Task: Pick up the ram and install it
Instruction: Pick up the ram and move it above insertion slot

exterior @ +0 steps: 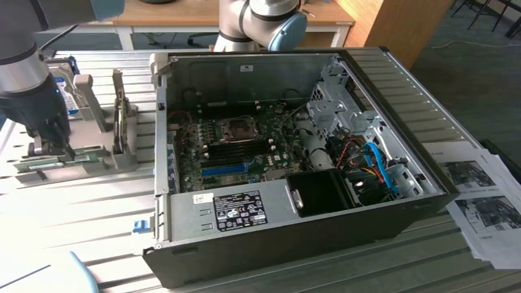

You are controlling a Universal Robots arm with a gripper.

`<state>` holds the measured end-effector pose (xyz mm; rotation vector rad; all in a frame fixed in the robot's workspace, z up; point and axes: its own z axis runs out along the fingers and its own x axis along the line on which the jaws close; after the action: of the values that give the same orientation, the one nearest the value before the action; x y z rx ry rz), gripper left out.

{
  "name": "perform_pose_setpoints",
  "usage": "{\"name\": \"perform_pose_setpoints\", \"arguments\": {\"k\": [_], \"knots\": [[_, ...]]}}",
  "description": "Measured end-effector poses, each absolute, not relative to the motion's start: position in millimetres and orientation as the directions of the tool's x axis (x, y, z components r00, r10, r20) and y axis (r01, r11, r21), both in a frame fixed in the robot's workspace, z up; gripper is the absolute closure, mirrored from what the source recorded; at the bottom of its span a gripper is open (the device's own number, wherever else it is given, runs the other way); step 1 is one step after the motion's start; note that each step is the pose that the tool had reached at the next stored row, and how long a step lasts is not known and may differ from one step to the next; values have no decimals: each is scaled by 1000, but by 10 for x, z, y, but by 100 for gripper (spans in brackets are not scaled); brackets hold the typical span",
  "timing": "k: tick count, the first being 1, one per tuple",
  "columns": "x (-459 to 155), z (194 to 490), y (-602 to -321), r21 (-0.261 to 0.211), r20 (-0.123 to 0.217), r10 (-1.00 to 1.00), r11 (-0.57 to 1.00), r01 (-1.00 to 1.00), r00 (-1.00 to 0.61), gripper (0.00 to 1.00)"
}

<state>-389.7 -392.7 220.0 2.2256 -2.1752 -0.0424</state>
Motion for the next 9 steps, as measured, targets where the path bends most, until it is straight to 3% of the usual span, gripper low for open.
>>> {"name": "perform_pose_setpoints", "arguments": {"k": [9], "knots": [[-3895,2320,-3927,40,1,-1000,-23,-999,23,89]]}}
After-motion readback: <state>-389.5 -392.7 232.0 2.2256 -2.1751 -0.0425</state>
